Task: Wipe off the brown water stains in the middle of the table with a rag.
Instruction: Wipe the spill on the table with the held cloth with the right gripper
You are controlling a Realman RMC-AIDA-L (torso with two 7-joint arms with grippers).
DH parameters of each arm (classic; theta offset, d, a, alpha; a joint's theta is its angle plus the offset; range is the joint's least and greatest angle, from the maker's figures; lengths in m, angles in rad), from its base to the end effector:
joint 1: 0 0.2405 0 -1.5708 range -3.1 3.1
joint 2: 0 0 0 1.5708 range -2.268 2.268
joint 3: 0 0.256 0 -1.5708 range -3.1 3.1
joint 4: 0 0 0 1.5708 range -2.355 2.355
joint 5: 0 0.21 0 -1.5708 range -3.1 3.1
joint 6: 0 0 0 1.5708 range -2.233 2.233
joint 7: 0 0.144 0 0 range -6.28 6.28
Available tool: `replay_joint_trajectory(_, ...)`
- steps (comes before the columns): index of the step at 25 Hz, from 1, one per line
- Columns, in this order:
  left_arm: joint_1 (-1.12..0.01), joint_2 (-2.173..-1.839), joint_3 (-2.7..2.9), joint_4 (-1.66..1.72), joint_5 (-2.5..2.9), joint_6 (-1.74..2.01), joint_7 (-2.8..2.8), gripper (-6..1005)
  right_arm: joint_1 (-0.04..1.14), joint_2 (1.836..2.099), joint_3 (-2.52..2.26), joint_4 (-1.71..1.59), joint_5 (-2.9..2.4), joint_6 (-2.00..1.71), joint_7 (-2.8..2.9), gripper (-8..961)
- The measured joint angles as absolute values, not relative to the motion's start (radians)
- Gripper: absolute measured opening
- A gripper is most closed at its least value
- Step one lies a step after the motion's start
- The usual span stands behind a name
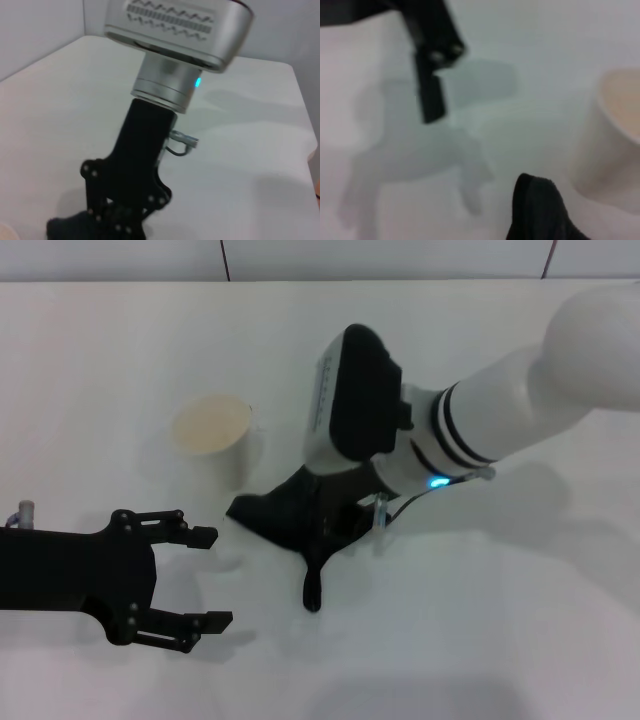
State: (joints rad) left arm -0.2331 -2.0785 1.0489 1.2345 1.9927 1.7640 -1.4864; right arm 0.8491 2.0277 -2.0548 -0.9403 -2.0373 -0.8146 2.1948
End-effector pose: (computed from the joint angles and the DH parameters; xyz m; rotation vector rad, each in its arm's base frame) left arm -0.2530 0.2625 0.0292 -2.9998 -0.2865 -0.3429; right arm 0.1135 0.3600 -0.1364 -2.9100 0.0469 -0.2422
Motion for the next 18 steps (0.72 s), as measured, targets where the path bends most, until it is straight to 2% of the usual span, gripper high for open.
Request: replay_joint_trajectory(18,-0.235,-2.079,1.049,1.235,1.991,1.758,-1.487,891,0.902,2.028,-1.962,-0.813,-2.078,-0.755,2.198,70)
